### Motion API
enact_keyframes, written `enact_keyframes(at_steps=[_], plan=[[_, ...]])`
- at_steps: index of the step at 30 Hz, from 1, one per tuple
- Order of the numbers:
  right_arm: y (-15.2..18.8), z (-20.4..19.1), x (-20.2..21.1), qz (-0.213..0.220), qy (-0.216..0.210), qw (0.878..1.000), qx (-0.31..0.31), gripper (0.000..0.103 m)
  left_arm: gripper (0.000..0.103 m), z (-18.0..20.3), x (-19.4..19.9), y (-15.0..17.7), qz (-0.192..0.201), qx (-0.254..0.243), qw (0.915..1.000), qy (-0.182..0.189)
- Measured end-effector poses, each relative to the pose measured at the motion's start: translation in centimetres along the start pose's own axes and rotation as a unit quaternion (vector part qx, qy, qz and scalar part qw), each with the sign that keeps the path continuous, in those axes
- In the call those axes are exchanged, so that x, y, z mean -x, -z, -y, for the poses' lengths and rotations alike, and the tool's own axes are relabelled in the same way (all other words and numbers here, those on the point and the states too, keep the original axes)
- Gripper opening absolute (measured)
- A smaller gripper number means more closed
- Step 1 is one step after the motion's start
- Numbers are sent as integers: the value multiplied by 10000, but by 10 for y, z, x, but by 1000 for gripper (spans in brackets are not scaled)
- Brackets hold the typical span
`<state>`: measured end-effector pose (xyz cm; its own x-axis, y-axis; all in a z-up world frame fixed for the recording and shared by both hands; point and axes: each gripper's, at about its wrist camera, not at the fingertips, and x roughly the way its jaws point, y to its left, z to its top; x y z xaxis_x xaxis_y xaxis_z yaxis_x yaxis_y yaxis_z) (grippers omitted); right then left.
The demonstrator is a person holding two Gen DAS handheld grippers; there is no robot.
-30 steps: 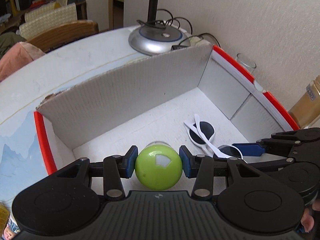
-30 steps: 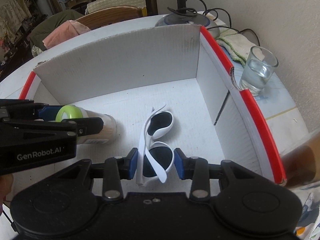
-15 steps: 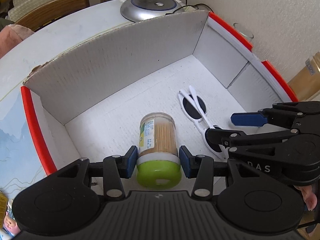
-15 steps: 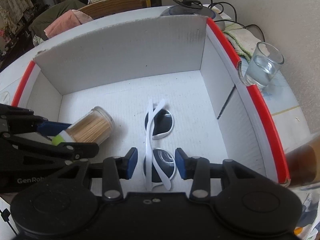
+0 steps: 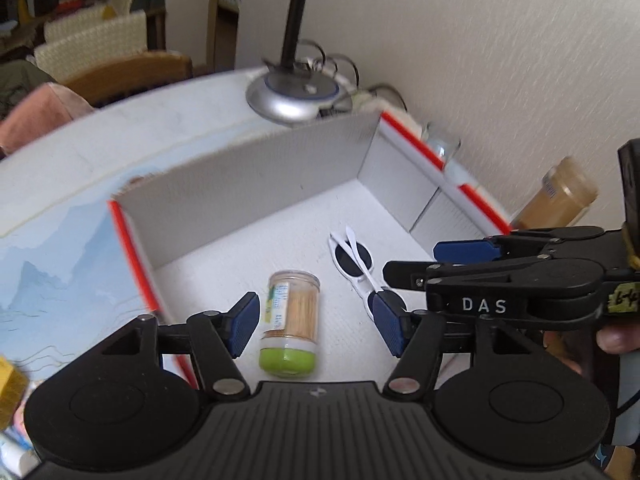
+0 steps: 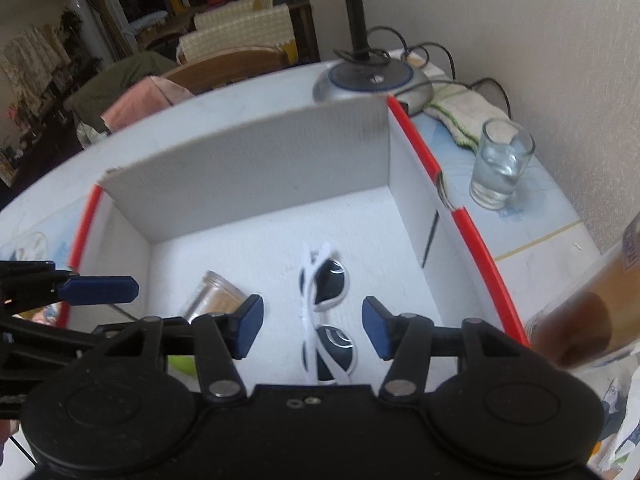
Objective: Organize rigid objects
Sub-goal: 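Open the left tool to drop the jar while the right tool releases the sunglasses, then withdraw both tools from the shoebox back over the mat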
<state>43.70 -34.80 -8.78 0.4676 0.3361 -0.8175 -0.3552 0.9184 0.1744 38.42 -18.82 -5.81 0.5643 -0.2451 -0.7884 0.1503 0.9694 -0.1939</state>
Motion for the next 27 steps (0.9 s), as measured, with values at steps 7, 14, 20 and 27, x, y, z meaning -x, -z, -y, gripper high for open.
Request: enact_keyframes(at_steps=[7,14,20,27], plan=[[8,-29,29,367,-196,9987,280,62,64,-8,52,19,497,133,9985,-165],[27,-62,55,503,-385,9970,455,65,64,-28,90,47,796,240,9958,-382],[48,-93,73,561,-590,9954,507,72,65,-50,122,72,949,338,9939,-459],[70,-128,89,721,-884,9924,453,81,79,-78,158,100,1165,416,9907,-567]])
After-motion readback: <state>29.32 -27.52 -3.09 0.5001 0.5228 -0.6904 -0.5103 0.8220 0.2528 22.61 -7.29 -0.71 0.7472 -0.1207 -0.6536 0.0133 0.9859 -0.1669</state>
